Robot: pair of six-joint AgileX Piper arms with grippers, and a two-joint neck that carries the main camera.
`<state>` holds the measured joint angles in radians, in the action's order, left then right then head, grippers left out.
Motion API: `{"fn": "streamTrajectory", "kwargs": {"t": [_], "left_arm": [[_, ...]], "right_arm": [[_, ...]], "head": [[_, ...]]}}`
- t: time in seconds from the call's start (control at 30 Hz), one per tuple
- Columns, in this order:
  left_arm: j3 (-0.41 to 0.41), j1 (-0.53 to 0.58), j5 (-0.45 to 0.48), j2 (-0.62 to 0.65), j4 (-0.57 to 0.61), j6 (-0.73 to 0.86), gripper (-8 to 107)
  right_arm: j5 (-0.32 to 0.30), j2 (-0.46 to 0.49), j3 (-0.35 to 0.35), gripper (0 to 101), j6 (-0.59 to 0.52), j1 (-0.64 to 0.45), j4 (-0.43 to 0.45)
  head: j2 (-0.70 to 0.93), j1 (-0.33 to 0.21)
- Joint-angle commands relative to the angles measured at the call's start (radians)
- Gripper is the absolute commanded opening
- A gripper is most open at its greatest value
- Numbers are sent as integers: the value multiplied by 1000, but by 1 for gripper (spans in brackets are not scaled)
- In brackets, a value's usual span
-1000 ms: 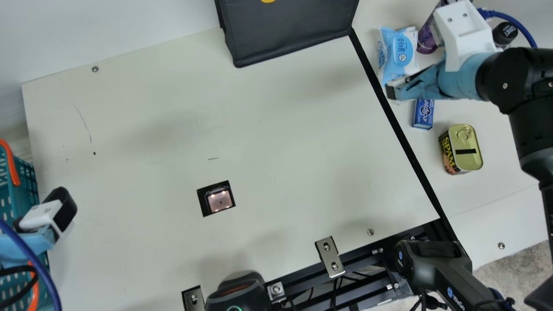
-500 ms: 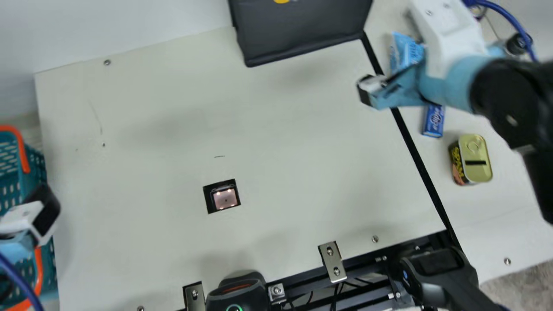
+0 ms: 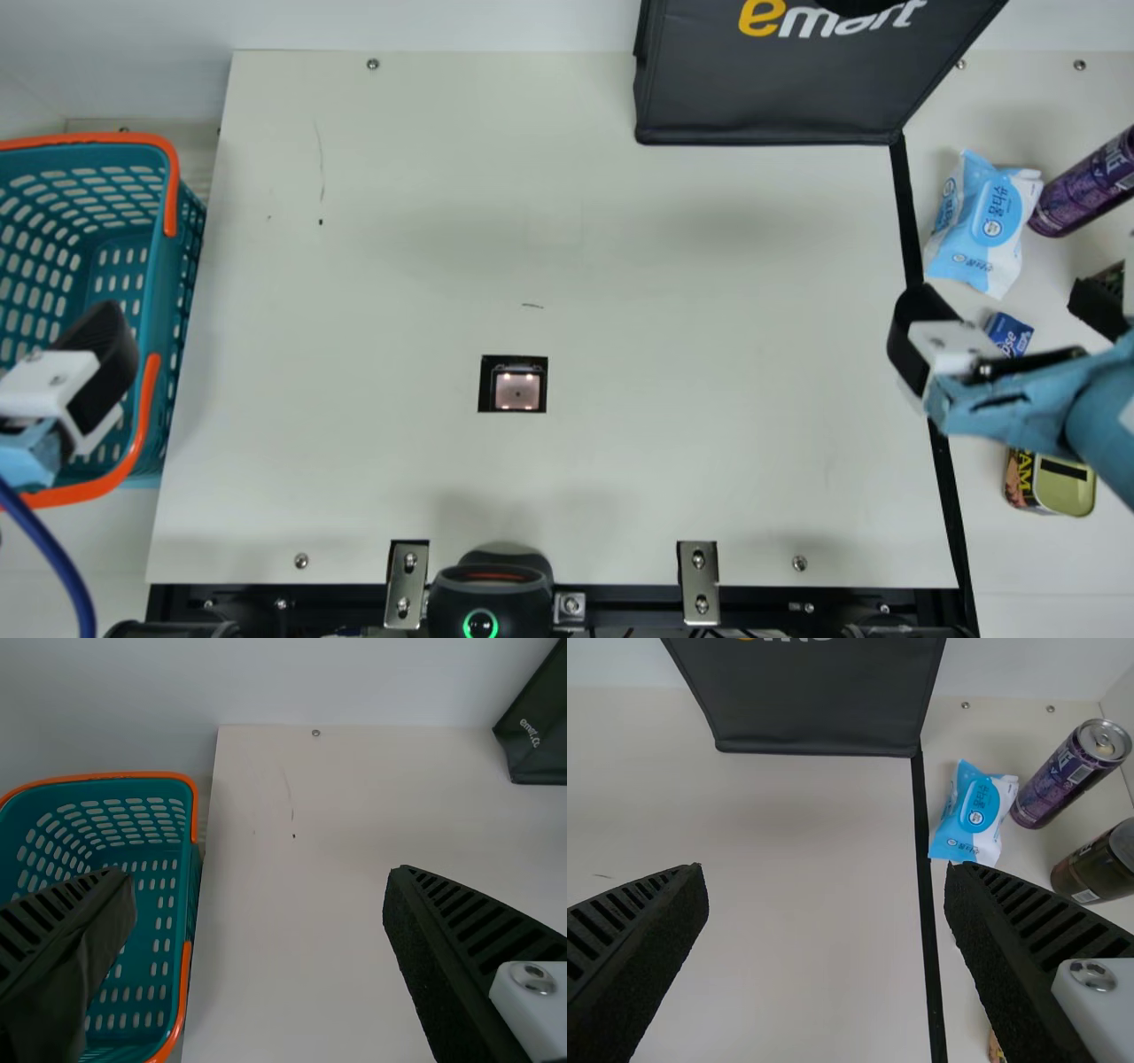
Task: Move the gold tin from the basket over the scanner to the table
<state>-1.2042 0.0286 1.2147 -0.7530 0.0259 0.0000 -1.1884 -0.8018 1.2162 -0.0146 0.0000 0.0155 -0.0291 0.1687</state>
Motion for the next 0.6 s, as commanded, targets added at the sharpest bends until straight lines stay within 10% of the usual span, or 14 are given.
{"fn": "streamTrajectory", "kwargs": {"t": [0.0, 0.57], "left_arm": [[0, 0, 0, 0, 0, 0, 90], [0, 0, 0, 0, 0, 0, 90]], "right_arm": [[-19, 48, 1, 95, 11, 9, -1], [-34, 65, 0, 95, 15, 11, 0]], "head": [[2, -30], [2, -30]]}}
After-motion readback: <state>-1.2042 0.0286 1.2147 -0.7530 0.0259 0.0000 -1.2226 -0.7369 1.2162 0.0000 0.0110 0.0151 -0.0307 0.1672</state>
